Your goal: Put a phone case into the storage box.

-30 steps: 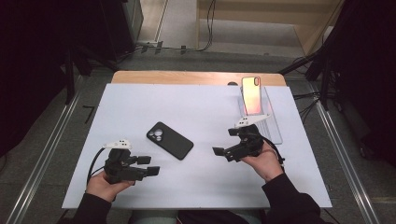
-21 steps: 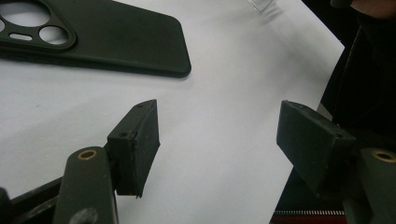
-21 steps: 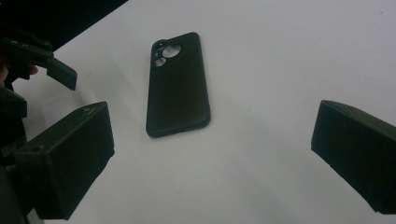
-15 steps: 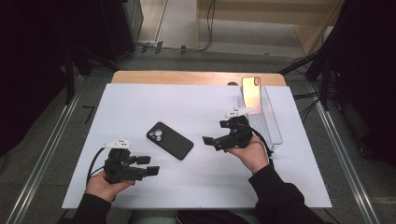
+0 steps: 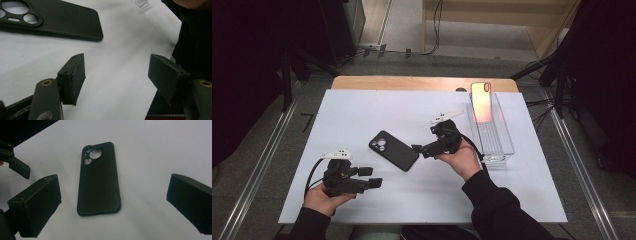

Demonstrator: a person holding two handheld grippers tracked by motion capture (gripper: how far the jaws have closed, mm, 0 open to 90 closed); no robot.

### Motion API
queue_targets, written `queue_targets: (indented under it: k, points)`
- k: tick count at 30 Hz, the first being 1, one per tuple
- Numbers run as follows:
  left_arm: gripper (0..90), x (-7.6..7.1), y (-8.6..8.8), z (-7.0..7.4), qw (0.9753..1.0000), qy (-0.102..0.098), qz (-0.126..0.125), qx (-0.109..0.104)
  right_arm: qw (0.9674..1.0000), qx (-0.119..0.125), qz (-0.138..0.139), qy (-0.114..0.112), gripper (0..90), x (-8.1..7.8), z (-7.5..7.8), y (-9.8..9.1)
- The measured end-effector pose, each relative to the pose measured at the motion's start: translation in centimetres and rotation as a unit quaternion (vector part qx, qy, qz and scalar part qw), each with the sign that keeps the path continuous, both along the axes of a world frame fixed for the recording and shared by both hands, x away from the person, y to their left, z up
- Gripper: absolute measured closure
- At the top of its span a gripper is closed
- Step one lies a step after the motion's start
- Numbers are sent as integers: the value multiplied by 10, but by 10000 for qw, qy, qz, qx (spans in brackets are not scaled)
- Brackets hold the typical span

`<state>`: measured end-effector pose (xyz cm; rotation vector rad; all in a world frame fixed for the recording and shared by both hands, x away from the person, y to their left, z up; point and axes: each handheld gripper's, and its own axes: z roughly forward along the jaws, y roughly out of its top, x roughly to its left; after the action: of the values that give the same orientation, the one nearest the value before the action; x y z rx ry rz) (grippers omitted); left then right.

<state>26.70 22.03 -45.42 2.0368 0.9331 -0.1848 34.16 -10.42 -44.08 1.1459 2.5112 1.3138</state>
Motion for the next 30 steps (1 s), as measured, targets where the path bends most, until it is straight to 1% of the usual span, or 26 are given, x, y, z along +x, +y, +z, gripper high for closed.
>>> queue_targets:
  k: [1, 6, 9, 11, 14, 21, 30]
  points:
    - [301, 0, 0, 0, 10000, 3, 4, -3, 10000, -20, 48, -29, 0, 2, -1, 3]
    - [301, 0, 0, 0, 10000, 4, 12, -16, 9998, -1, 208, -31, 0, 10, -5, 15]
    - [301, 0, 0, 0, 10000, -1, -5, 8, 9996, 10, 269, 6, 0, 14, -5, 22]
    - [302, 0, 0, 0, 10000, 2, -10, 1, 9995, 27, 322, -39, 0, 16, -5, 26]
    - [301, 0, 0, 0, 10000, 2, 8, -24, 9989, -39, 438, -130, 0, 19, -4, 34]
    - [302, 0, 0, 0, 10000, 11, 13, -30, 9983, -118, 550, -147, 0, 24, -4, 53]
    - [302, 0, 1, 0, 10000, 11, 21, -37, 9978, -236, 606, -156, 0, 28, -8, 73]
